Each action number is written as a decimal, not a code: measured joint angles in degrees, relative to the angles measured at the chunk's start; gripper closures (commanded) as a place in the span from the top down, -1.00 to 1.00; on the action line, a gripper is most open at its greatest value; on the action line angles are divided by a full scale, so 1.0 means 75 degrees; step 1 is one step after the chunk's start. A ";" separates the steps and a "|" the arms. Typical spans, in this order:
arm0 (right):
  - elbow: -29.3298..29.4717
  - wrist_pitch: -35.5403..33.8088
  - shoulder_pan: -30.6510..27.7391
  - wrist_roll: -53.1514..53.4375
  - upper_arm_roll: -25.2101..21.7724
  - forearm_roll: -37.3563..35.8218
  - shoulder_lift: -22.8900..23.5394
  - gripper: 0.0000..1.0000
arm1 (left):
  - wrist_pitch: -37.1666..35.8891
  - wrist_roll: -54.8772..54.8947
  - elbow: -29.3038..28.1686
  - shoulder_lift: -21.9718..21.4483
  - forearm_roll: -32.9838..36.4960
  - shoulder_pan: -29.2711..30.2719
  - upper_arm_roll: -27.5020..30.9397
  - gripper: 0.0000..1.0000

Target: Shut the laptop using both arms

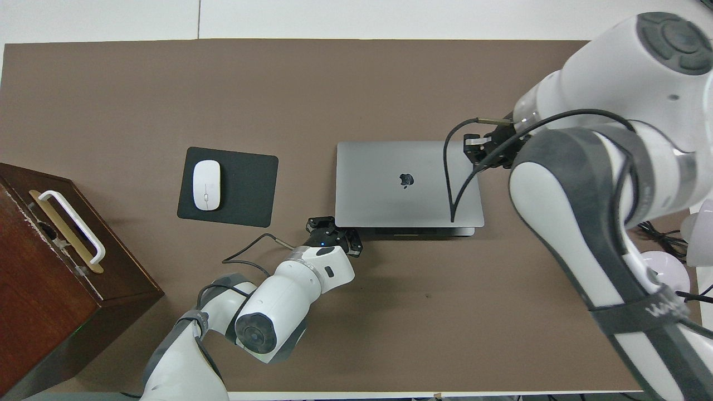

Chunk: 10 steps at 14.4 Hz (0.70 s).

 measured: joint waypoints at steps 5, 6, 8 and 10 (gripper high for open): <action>0.0432 -0.0892 -0.0857 -0.1924 -0.0049 -0.0719 -0.0629 -0.82 | -0.0145 -0.0091 -0.0016 -0.0069 0.0000 0.0082 -0.0001 -1.00; 0.0449 -0.0943 -0.0969 -0.2202 -0.0055 -0.0816 -0.0718 -0.62 | -0.0319 -0.0099 -0.0013 -0.0134 0.0000 0.0090 0.0007 -1.00; 0.0452 -0.0982 -0.1177 -0.2618 -0.0060 -0.0923 -0.0817 -0.20 | -0.0865 -0.0102 -0.0018 -0.0345 -0.0001 0.0113 0.0027 -1.00; 0.0453 -0.0983 -0.1366 -0.2929 -0.0064 -0.1010 -0.0858 0.24 | -0.1450 -0.0103 -0.0039 -0.0580 -0.0001 0.0157 0.0029 -1.00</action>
